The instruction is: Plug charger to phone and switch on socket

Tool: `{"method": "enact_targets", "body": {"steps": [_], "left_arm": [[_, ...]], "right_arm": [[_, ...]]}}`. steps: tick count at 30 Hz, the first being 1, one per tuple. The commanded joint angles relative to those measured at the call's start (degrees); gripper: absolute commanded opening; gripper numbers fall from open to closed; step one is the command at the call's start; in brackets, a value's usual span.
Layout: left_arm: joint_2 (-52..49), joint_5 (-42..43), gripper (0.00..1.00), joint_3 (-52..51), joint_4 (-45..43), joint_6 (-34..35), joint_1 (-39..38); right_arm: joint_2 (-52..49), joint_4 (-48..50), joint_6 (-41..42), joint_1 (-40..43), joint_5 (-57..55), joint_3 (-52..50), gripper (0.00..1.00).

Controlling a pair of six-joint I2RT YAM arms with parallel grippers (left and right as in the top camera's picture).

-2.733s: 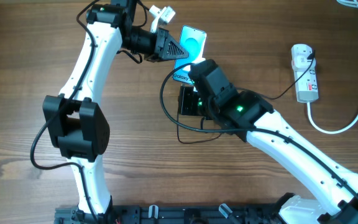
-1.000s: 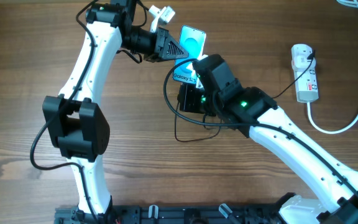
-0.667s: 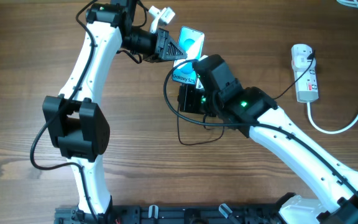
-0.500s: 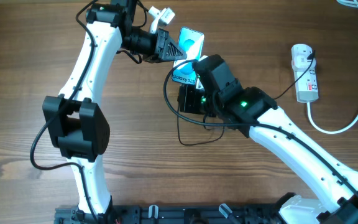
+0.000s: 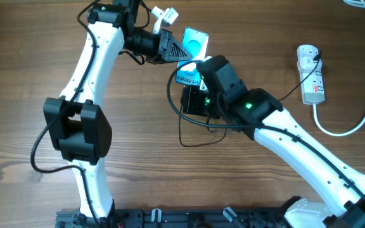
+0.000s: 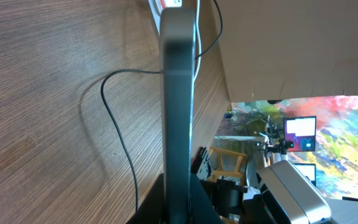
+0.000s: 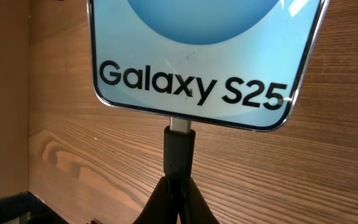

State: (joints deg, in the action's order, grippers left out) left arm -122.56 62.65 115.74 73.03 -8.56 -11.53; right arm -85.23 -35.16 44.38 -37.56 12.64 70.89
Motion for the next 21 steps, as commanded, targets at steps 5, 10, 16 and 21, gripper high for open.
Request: {"method": "enact_targets", "body": {"steps": [5,10,16,21], "left_arm": [[1.81,0.68,0.04,0.31,1.57,-1.75,-0.63],[1.81,0.68,0.04,0.31,1.60,-1.75,-0.63],[1.81,0.68,0.04,0.31,1.57,-1.75,-0.63],[1.81,0.68,0.04,0.31,1.57,-1.75,-0.63]], "right_arm": [[-0.26,1.68,0.11,2.29,-6.88,4.11,0.05],[-0.26,1.73,0.22,2.40,-7.28,4.11,0.05],[-0.26,1.90,0.24,2.40,-6.62,4.11,0.05],[-0.26,2.80,0.59,2.40,-6.64,4.11,0.05]]}}
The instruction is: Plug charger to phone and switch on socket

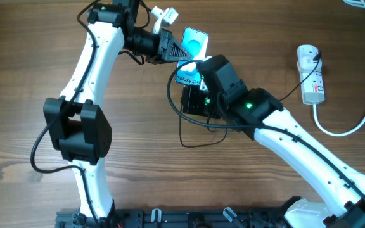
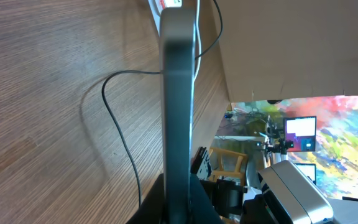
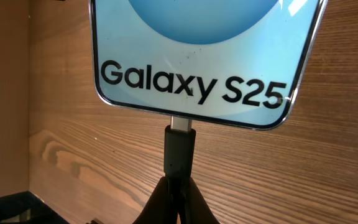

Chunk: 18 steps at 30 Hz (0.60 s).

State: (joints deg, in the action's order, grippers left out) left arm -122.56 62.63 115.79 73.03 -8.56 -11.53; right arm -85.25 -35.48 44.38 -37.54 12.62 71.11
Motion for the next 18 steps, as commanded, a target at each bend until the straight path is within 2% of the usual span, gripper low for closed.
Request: {"method": "enact_targets", "body": {"steps": [1,18], "left_arm": [[1.81,0.70,0.04,0.26,1.57,-1.75,-0.63],[1.81,0.70,0.04,0.26,1.84,-1.75,-0.63]], "right_arm": [[-0.24,3.32,0.61,2.38,-6.62,3.89,0.05],[-0.24,4.37,-0.92,2.38,-8.20,4.74,0.04]]}}
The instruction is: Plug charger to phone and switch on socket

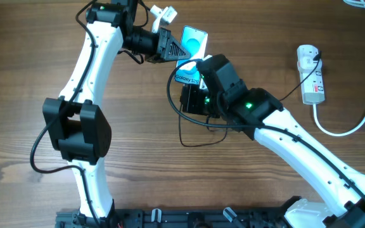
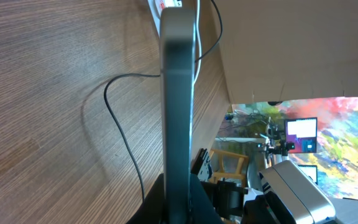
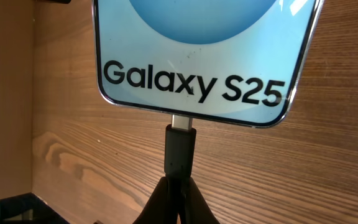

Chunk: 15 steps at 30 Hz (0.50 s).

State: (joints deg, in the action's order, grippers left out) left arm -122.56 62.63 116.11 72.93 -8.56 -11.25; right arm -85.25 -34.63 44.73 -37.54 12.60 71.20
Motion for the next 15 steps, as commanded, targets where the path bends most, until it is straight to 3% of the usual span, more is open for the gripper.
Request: {"method": "enact_targets", "body": {"steps": [1,15], "left_arm": [[1.81,0.70,0.04,-0.07,1.95,-1.75,-0.92],[1.81,0.74,0.04,-0.07,2.10,-1.73,-0.90]], "right_arm": [[-0.24,3.89,-1.31,2.38,-8.24,4.68,0.04],[-0.26,0.22,-2.82,3.45,-9.33,4.98,0.05]]}}
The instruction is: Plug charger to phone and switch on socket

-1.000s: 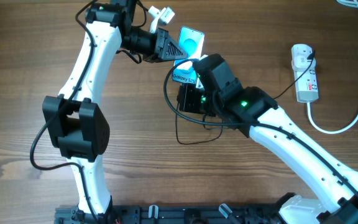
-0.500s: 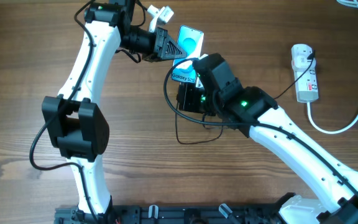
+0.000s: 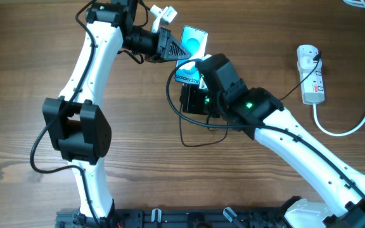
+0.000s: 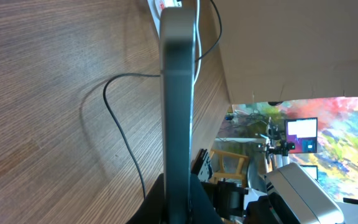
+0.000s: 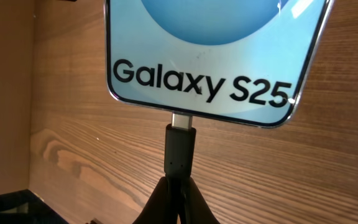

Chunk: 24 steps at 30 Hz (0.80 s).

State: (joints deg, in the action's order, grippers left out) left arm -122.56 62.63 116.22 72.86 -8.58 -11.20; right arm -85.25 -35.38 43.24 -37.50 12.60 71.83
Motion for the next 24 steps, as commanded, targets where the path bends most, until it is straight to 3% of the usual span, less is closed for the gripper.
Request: {"method": "enact_targets", "body": {"steps": [1,12,20,24], "left_arm": [[1.81,0.74,0.04,-0.17,2.14,-1.70,-0.94],[1.81,4.79,0.04,-0.17,1.92,-1.05,-0.76],[1.81,5.64,0.04,-0.17,-6.29,13.66,0.59],[1.81,5.64,0.04,-0.17,-9.51,14.25,0.61]], "right_arm": [[-0.26,0.74,-1.36,3.41,-9.40,4.35,0.05],[-0.26,-2.58,-1.05,3.39,-9.14,4.35,0.05],[-0.26,-4.11,-1.81,3.39,-5.49,4.35,0.05],[-0.26,-1.49,-6.27,3.39,-1.38,4.35,0.05]]}}
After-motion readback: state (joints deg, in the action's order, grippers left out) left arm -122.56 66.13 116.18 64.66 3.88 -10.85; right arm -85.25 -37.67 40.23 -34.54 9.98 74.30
